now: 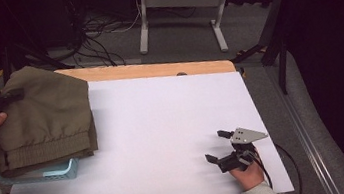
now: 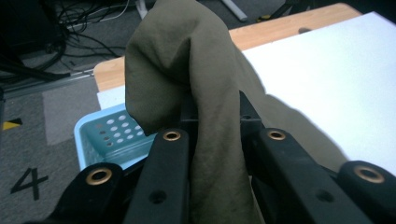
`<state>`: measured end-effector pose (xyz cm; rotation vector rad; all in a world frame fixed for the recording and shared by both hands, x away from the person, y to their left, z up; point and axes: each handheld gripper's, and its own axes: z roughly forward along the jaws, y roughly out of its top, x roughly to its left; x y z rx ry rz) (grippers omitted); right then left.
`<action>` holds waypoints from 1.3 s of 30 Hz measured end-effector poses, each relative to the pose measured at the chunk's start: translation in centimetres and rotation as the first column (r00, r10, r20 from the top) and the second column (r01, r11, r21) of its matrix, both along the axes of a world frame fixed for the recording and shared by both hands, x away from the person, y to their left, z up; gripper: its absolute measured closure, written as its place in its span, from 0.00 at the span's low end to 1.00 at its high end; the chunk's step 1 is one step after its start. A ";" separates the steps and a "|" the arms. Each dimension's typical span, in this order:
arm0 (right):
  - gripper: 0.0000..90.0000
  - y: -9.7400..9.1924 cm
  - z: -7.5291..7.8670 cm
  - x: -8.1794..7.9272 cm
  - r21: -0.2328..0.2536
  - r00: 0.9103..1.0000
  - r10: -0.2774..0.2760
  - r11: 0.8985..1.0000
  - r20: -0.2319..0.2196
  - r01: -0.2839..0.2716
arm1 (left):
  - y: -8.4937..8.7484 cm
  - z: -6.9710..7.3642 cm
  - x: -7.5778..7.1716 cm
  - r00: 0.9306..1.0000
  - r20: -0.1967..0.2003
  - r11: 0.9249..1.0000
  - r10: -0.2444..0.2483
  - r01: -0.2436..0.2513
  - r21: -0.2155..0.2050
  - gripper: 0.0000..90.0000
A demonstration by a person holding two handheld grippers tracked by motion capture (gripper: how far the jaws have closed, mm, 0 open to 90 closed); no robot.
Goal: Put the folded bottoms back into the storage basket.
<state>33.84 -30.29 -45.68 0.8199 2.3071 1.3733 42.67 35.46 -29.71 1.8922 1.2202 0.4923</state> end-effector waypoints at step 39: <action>0.00 0.0 0.0 0.0 -0.003 1.000 0.000 1.000 0.000 0.000 | 2.3 -4.3 3.2 0.994 -0.102 0.981 0.029 -0.009 0.194 0.87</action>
